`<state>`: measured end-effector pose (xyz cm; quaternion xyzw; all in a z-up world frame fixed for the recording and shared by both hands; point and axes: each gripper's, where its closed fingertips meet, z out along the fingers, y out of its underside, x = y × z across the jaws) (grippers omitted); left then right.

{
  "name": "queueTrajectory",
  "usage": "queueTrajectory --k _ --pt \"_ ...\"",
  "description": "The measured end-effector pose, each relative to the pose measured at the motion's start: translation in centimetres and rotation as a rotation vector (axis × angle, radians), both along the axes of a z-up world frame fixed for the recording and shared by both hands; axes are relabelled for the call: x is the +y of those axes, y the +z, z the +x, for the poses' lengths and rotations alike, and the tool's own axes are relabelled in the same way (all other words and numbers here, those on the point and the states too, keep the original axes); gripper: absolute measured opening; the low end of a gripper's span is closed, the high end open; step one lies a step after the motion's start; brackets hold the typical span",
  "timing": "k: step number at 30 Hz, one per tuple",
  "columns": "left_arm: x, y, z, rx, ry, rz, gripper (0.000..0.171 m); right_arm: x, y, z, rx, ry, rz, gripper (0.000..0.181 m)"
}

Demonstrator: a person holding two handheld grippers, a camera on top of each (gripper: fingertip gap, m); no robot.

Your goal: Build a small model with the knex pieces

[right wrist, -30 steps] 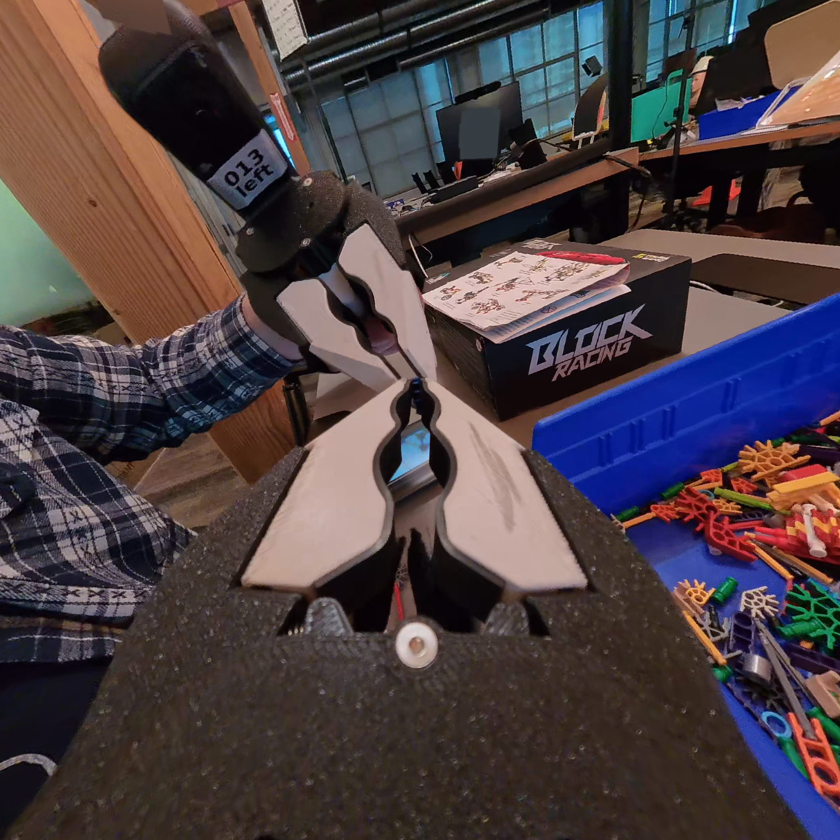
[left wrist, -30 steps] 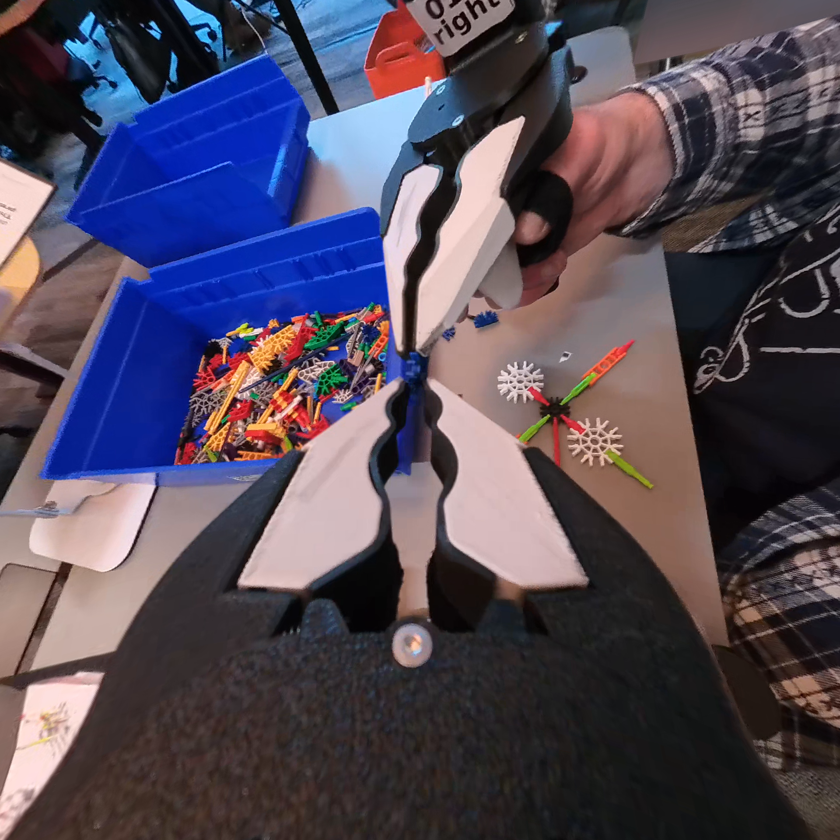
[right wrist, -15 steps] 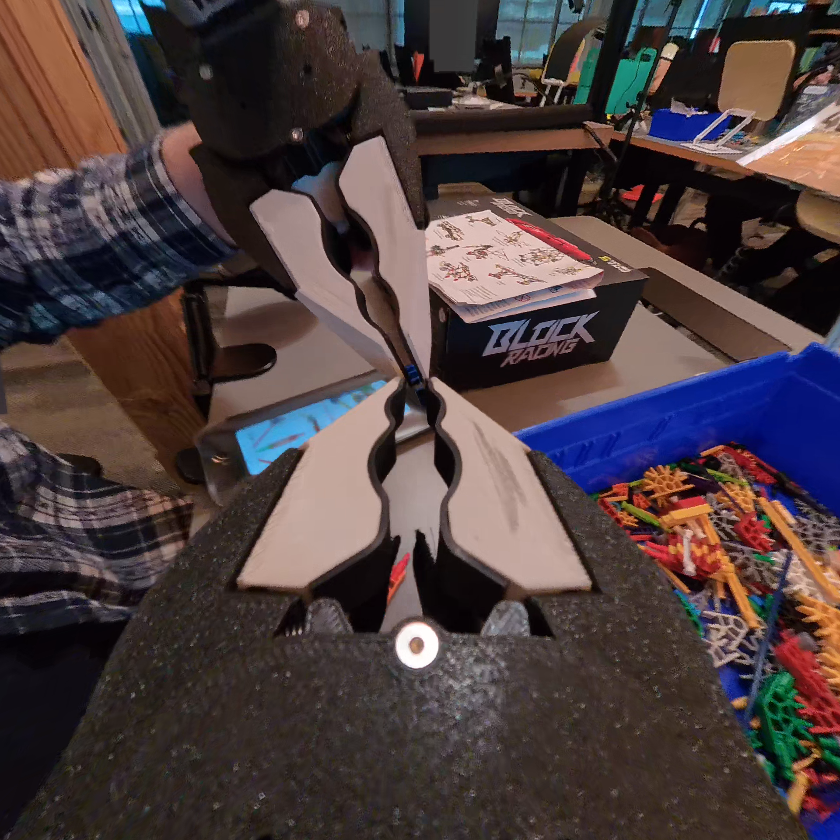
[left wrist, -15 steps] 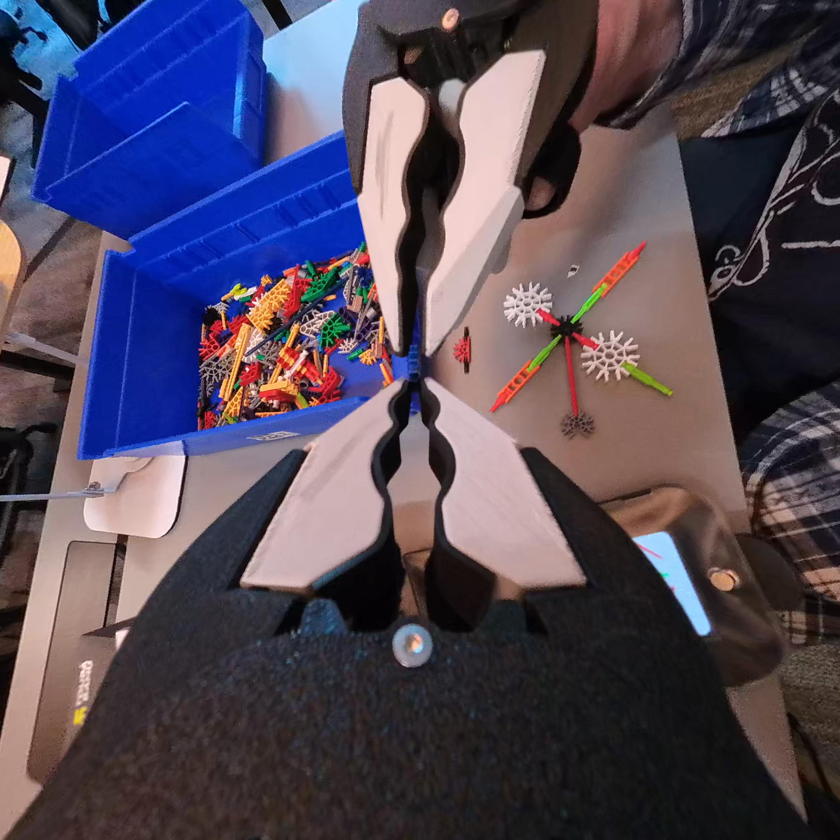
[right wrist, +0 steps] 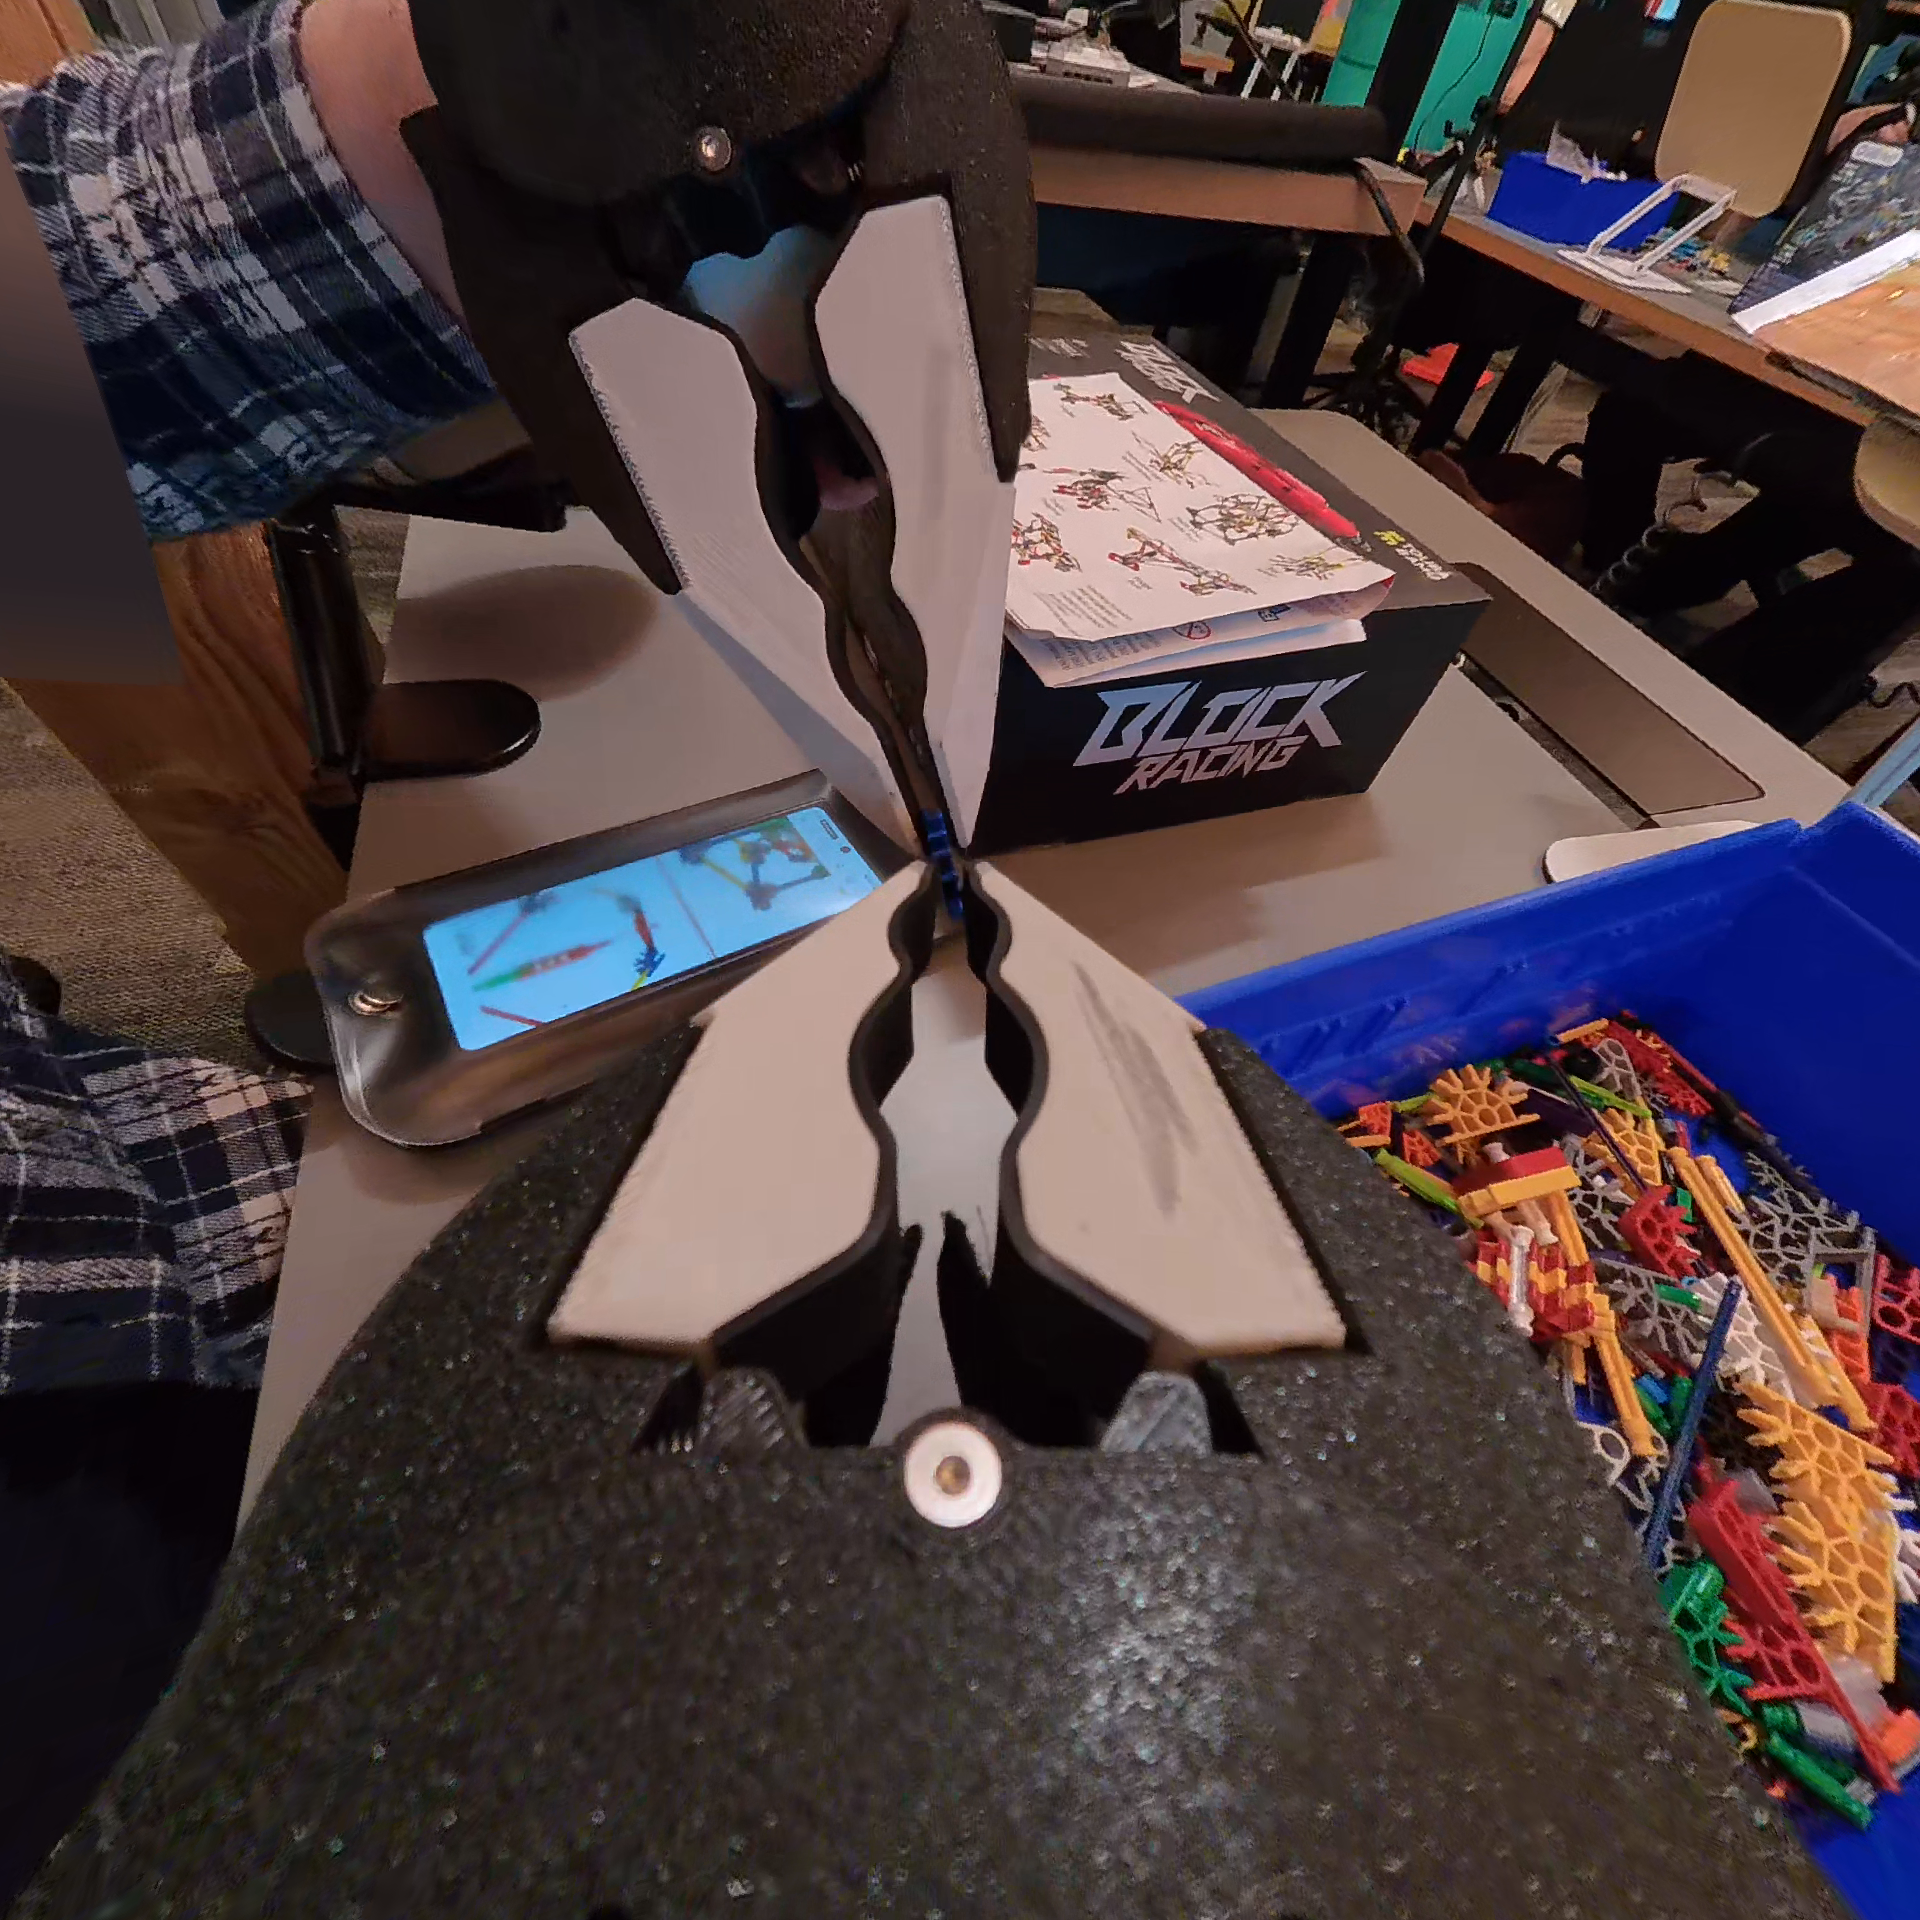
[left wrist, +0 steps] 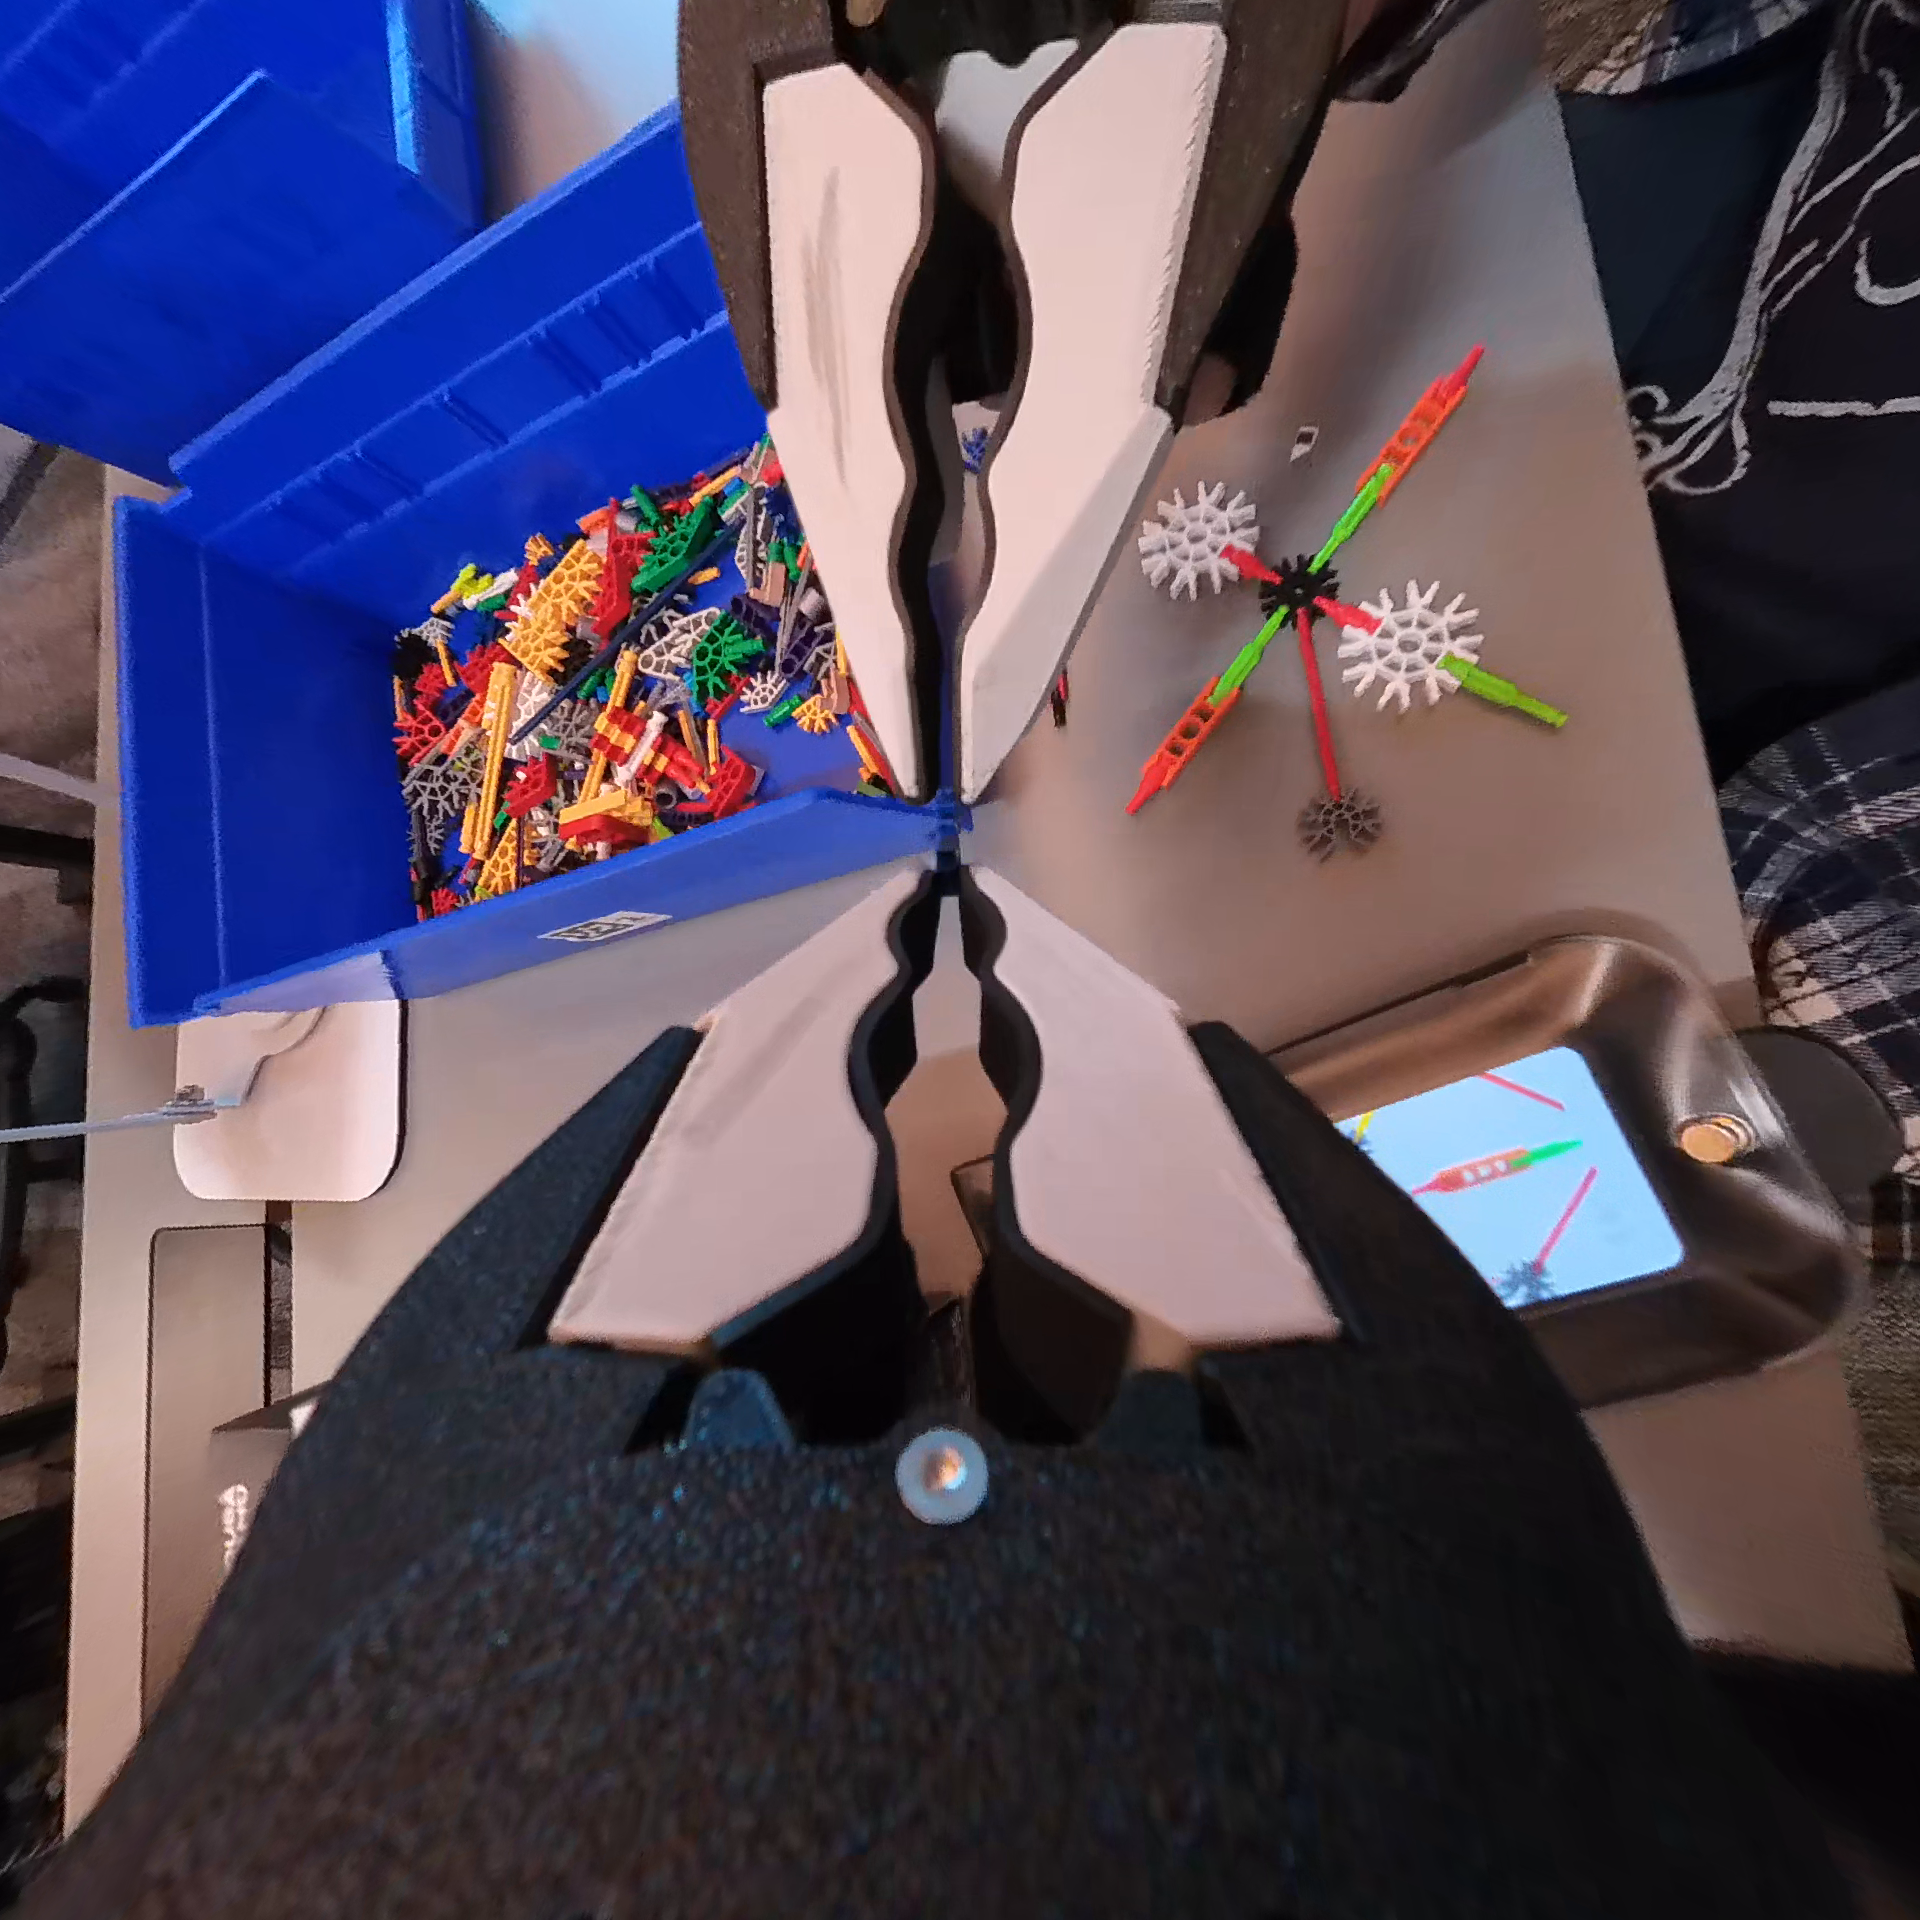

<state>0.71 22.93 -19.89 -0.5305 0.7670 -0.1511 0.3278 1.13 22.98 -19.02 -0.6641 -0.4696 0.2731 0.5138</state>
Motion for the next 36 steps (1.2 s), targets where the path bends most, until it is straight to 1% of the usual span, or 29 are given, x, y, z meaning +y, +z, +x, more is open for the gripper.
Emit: queueTrajectory --k 4,6,8,16,20,25,28,29,32,36 --pt "0.5 -0.2 -0.3 -0.02 0.008 -0.023 0.002 0.4 -0.5 0.0 -0.003 -0.004 -0.022 0.005" --pt "0.6 -0.2 -0.4 -0.034 0.01 -0.052 0.002 0.6 -0.6 0.0 -0.001 -0.01 -0.023 0.0" --pt "0.6 -0.3 -0.3 -0.043 0.012 -0.07 0.002 0.7 -0.6 0.1 0.001 -0.009 -0.031 0.0" --pt "0.2 -0.2 1.1 -0.102 0.034 -0.183 0.002 0.8 0.0 1.3 0.031 -0.027 -0.062 0.0" --pt "-0.3 -0.2 1.9 -0.148 0.044 -0.288 0.002 0.7 0.1 2.2 0.035 -0.043 -0.074 0.006" --pt "-0.6 -0.3 2.7 -0.167 0.054 -0.352 0.002 0.2 0.3 3.1 0.039 -0.049 -0.075 0.009" --pt "-1.1 0.0 3.3 -0.183 0.039 -0.393 0.002 -0.2 0.3 3.4 0.051 -0.025 -0.109 0.01" --pt "-1.2 0.1 3.6 -0.185 0.031 -0.401 0.002 -0.4 0.2 3.5 0.048 -0.011 -0.12 0.003" --pt "-1.3 0.1 4.3 -0.184 0.023 -0.417 0.002 -0.6 0.2 4.1 0.069 0.001 -0.176 0.002" --pt "-1.3 1.1 5.4 -0.25 0.023 -0.5 0.005 -0.5 0.9 5.3 0.197 0.008 -0.301 0.0"
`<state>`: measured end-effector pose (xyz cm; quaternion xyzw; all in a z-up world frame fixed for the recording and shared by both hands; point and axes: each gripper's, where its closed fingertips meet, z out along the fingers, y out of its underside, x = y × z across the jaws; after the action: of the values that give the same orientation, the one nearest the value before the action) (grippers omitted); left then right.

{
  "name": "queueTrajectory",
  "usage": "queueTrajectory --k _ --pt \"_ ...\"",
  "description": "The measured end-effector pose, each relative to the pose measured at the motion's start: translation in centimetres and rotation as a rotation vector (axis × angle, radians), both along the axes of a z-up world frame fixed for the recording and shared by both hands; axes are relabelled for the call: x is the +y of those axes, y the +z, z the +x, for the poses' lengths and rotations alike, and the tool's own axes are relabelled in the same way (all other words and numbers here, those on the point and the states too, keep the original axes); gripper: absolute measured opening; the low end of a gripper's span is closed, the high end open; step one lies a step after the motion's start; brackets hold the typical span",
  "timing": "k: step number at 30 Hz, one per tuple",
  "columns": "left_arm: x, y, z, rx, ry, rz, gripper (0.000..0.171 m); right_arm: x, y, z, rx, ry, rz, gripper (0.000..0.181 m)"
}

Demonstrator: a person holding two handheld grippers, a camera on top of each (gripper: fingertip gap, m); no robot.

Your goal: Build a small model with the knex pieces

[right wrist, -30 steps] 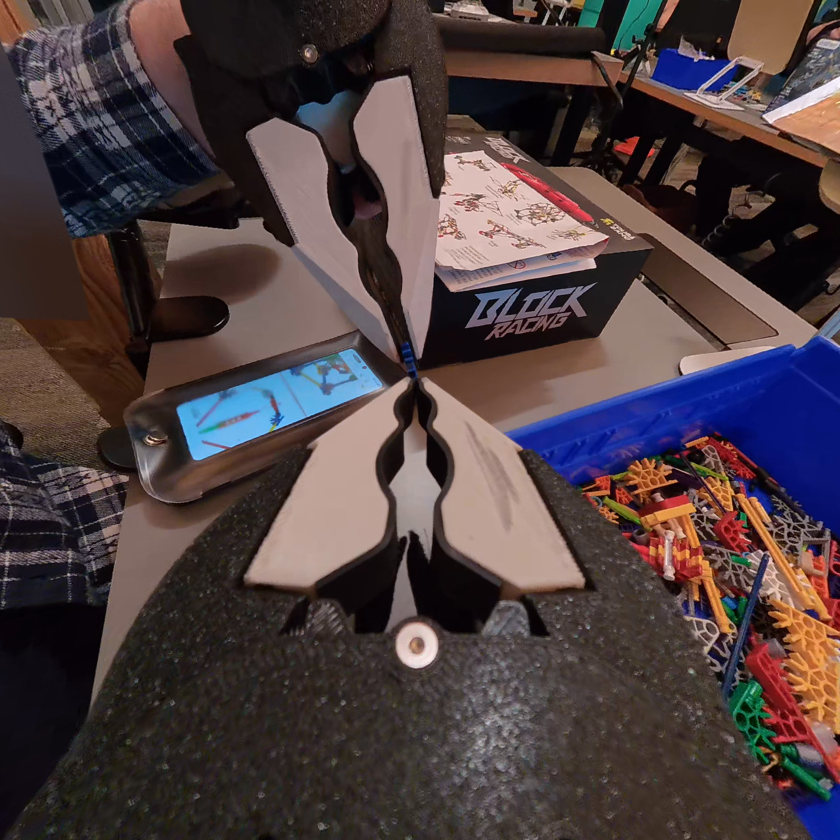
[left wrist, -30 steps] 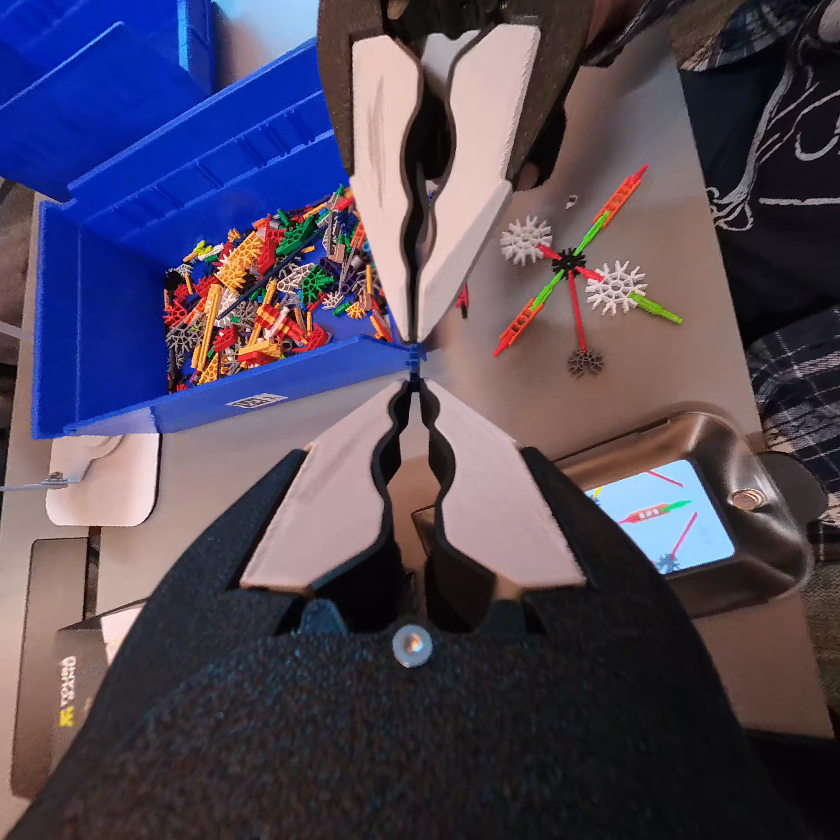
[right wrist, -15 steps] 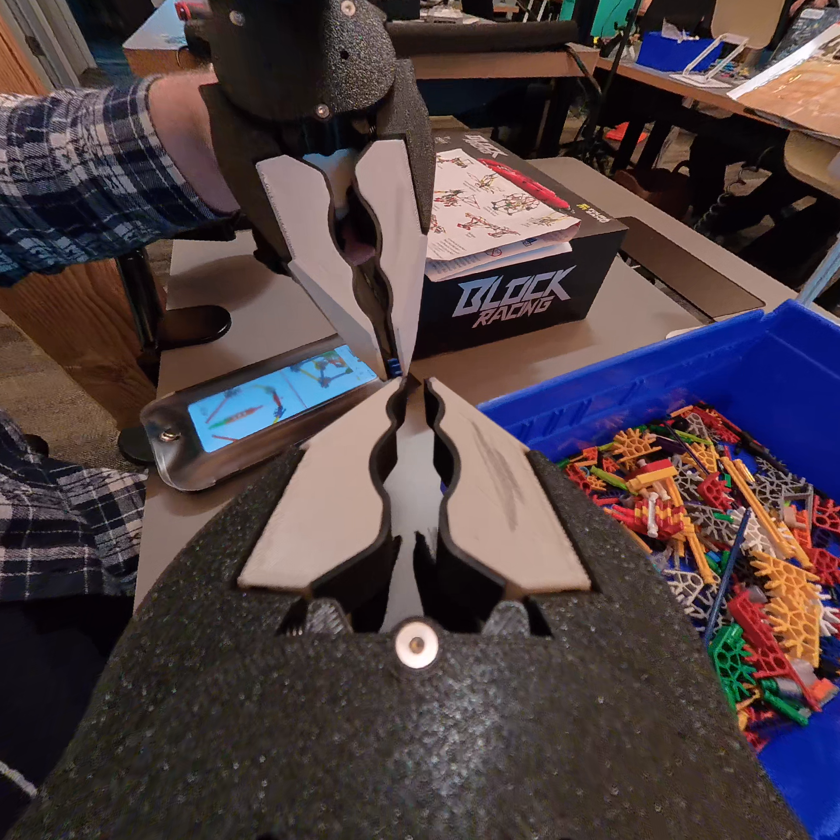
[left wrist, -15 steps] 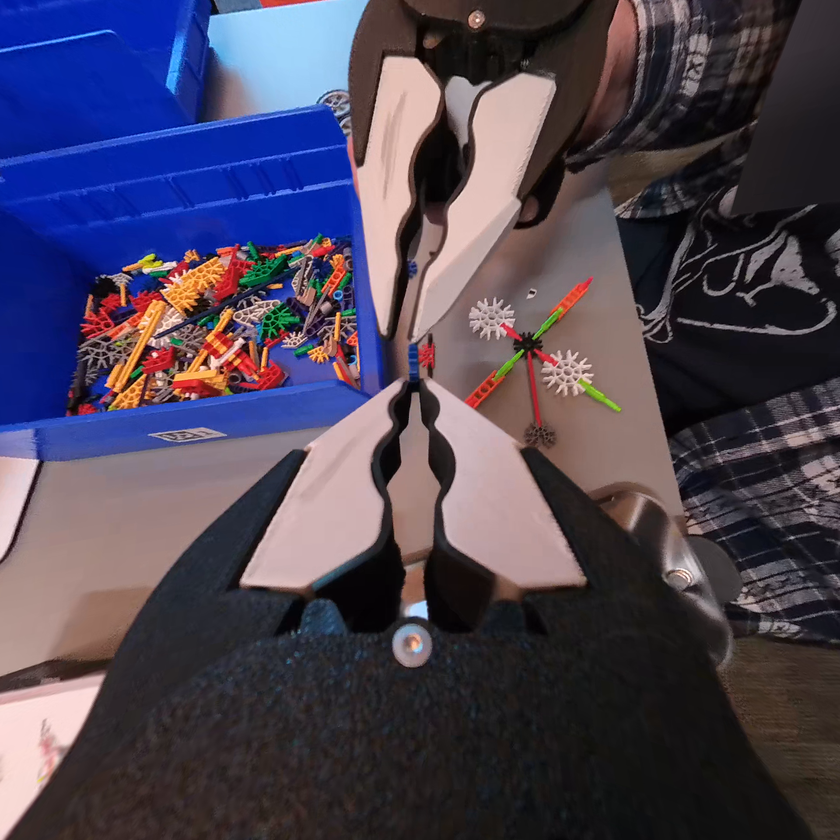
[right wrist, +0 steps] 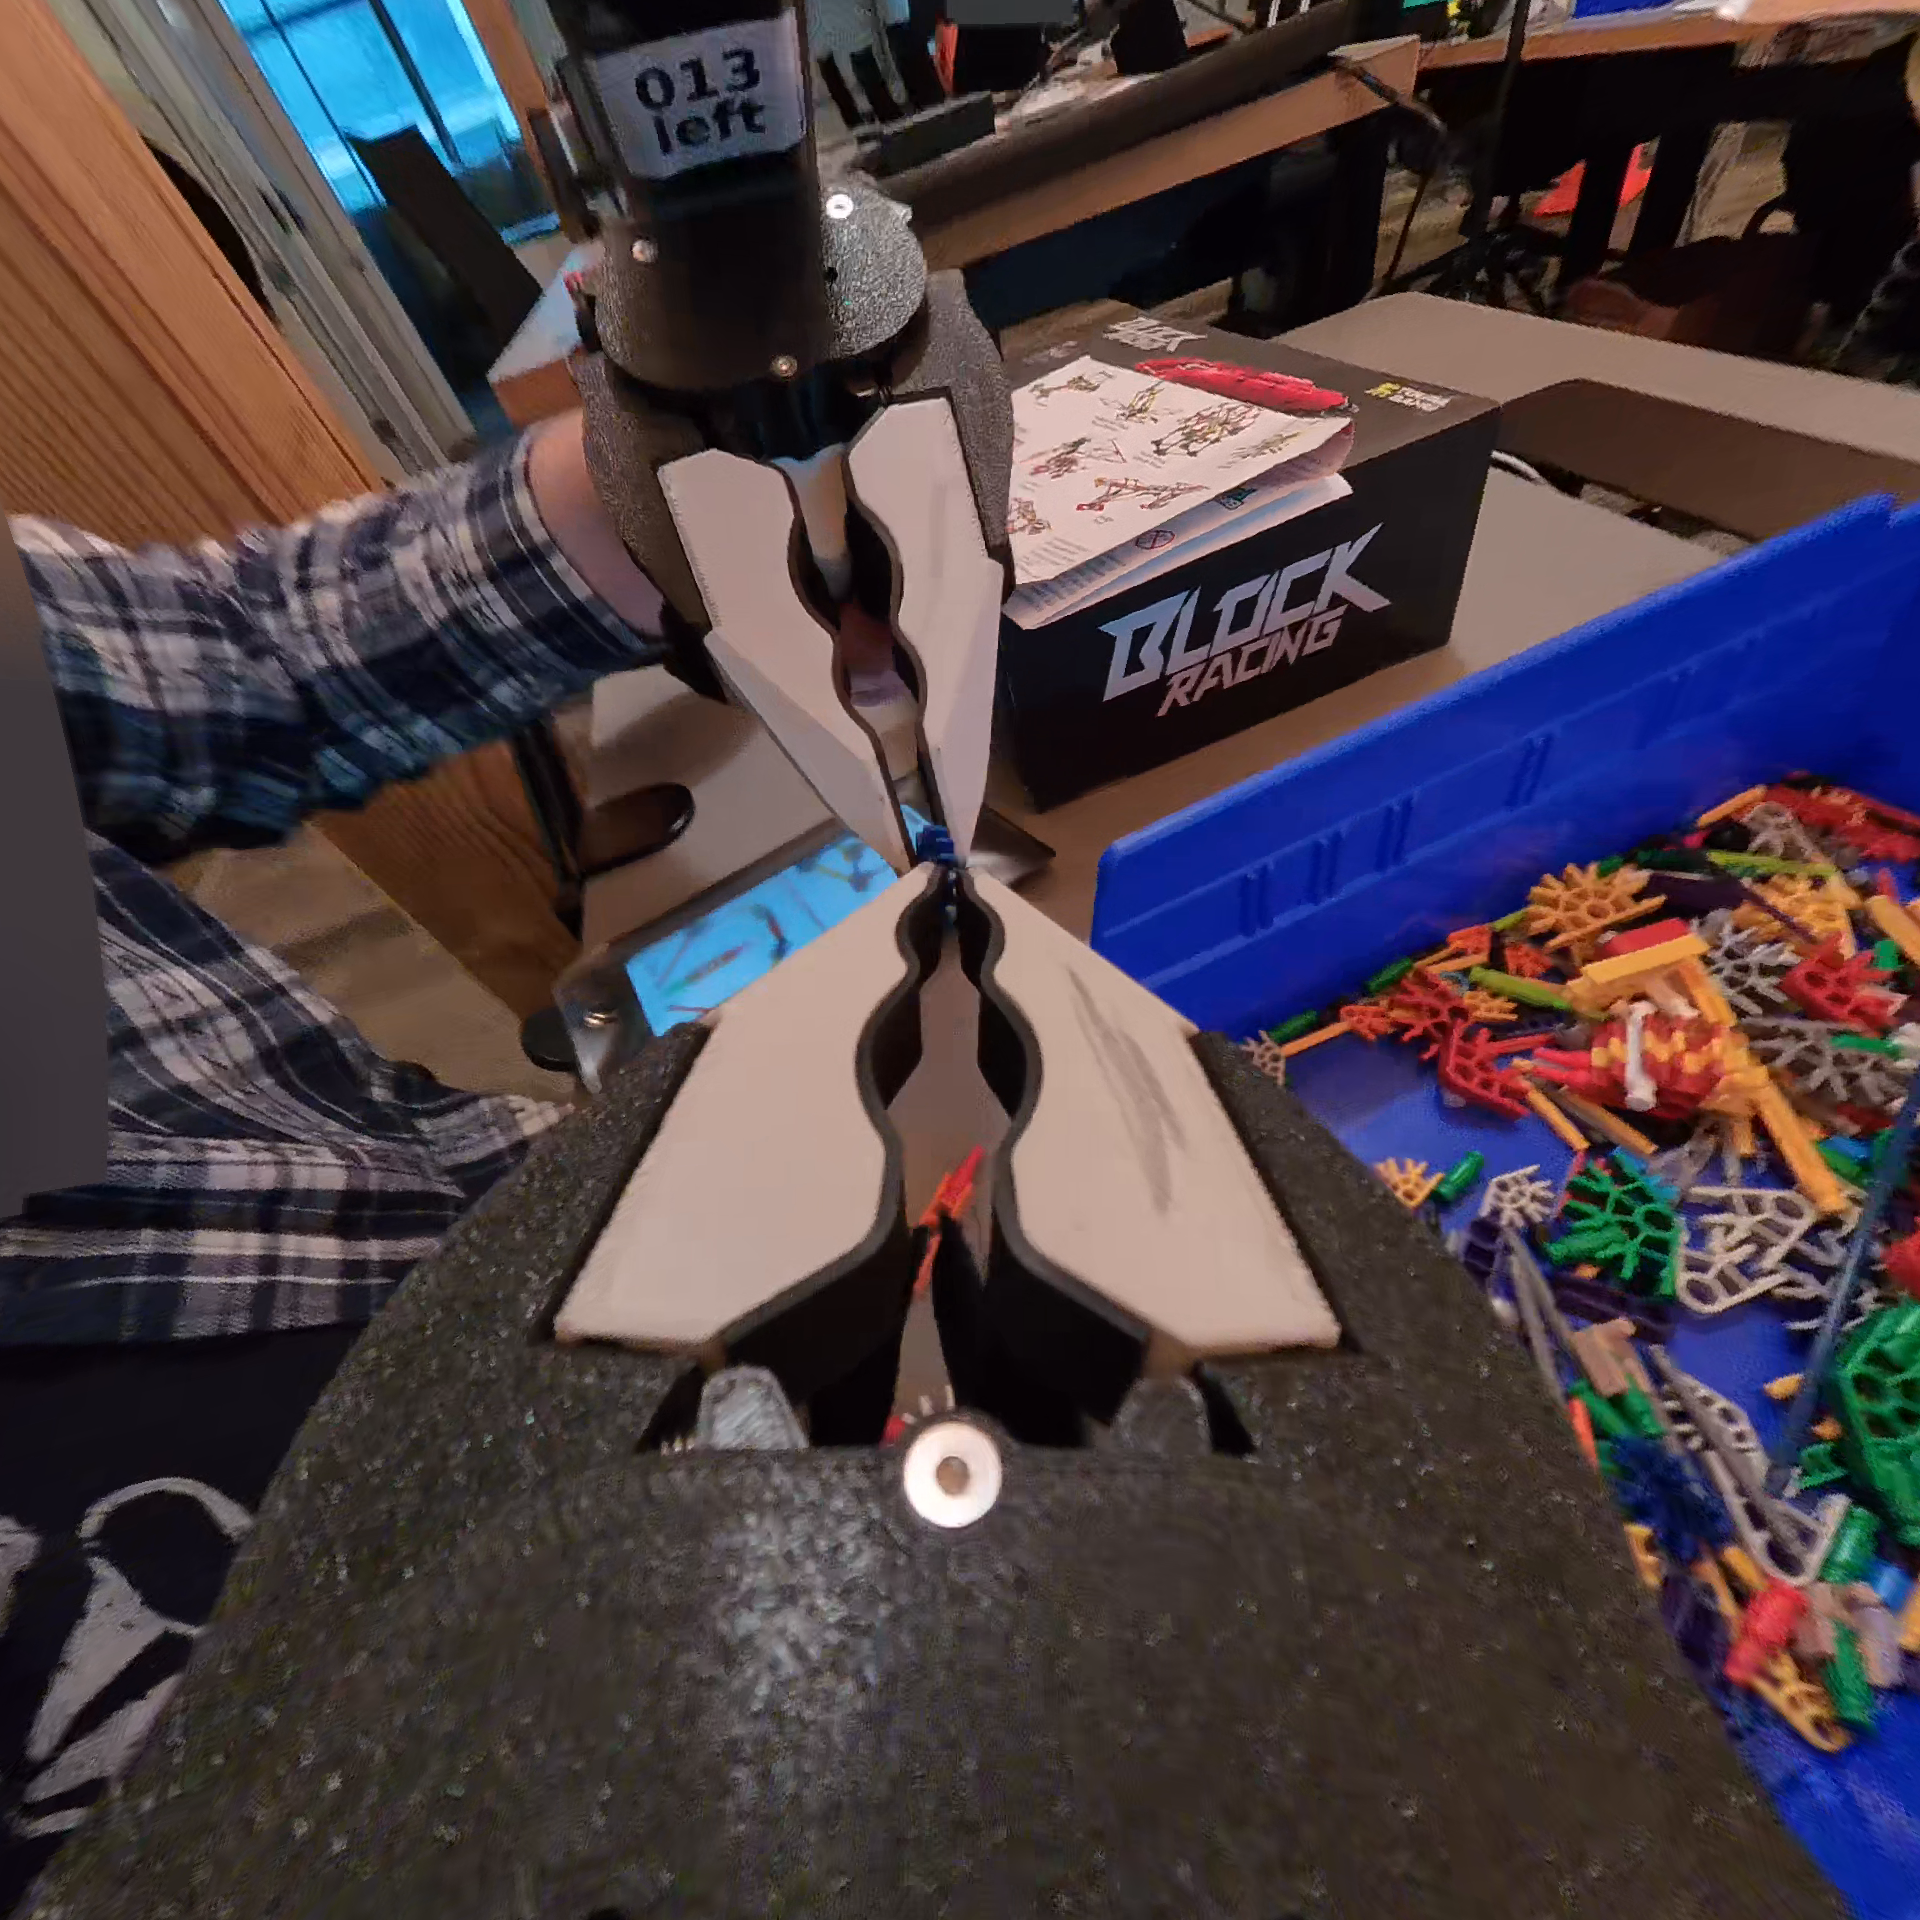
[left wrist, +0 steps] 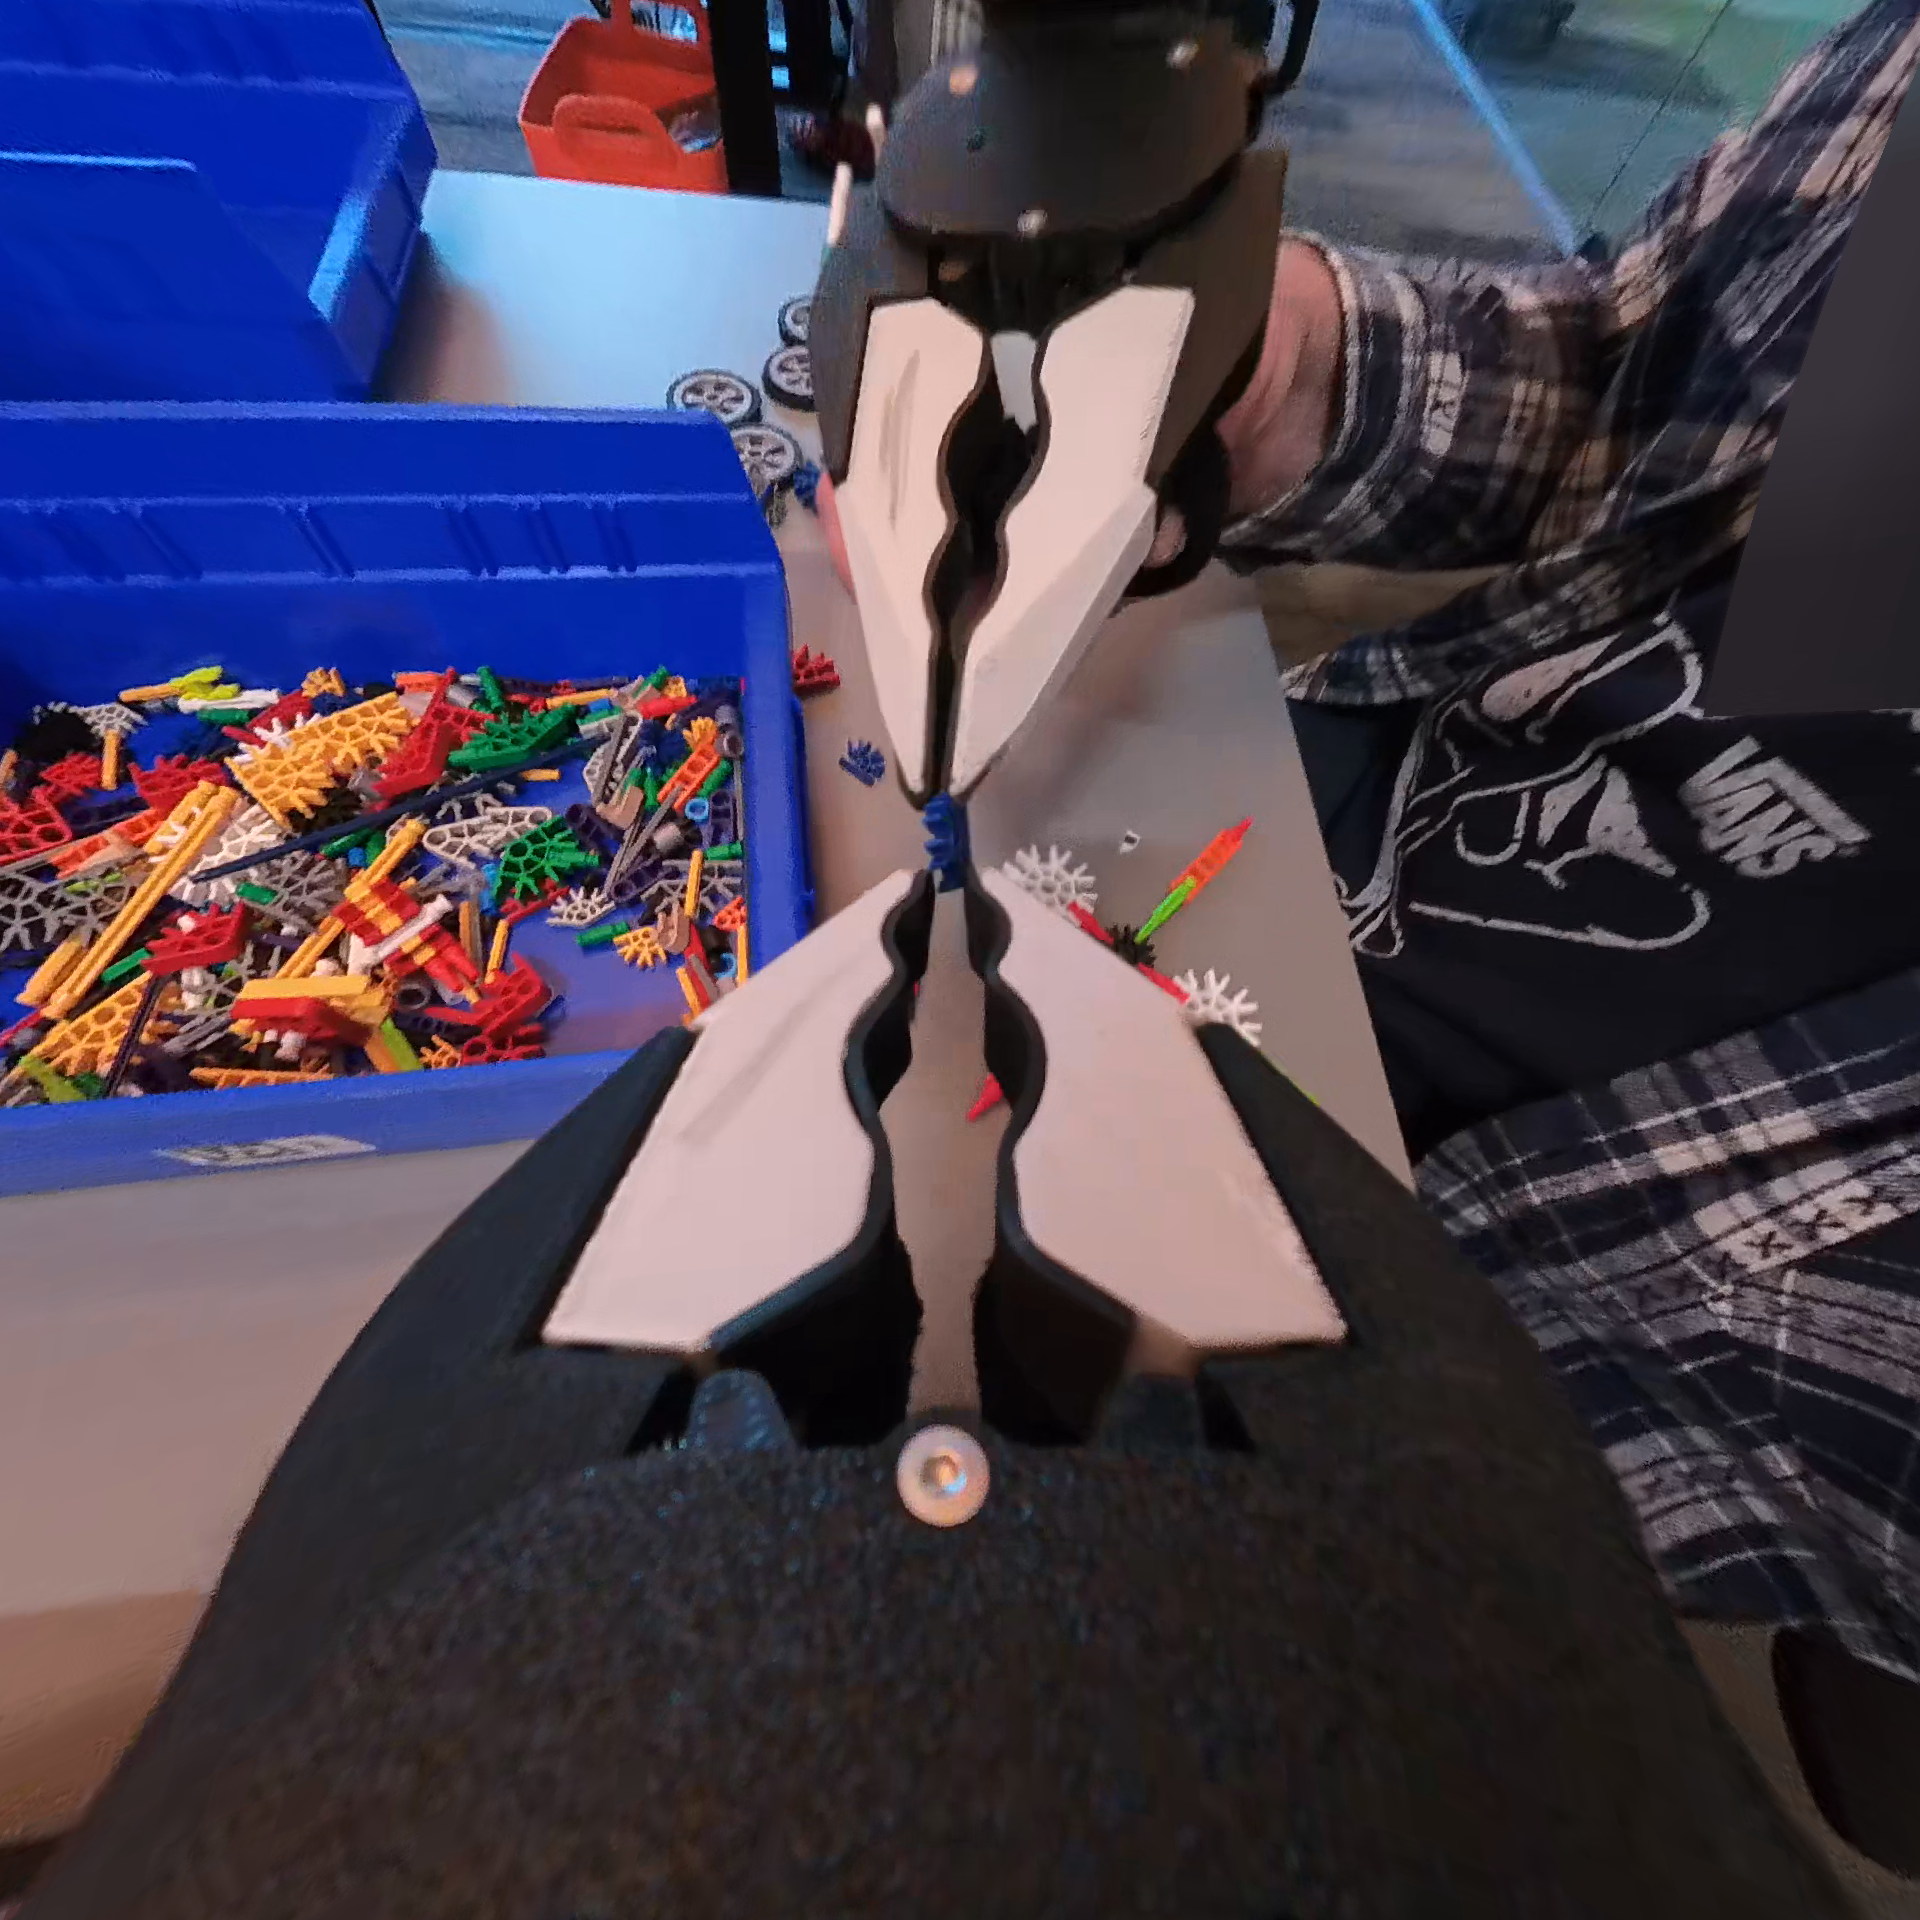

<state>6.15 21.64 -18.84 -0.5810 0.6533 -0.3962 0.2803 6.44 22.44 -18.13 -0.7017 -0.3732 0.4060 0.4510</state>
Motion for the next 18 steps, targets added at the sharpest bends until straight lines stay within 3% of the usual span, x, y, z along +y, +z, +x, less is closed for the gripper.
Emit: queueTrajectory --k 4,10,18 --pt "0.7 0.1 0.2 -0.004 0.029 0.008 0.022 -0.1 0.3 0.9 0.106 -0.002 -0.086 0.001" --pt "0.8 -0.4 -0.5 0.02 0.045 0.02 0.024 0.0 0.4 1.9 0.169 -0.013 -0.128 0.0" --pt "0.6 -2.9 -1.4 0.137 0.04 0.109 0.023 -0.3 -0.1 2.4 0.12 -0.039 -0.101 0.0"
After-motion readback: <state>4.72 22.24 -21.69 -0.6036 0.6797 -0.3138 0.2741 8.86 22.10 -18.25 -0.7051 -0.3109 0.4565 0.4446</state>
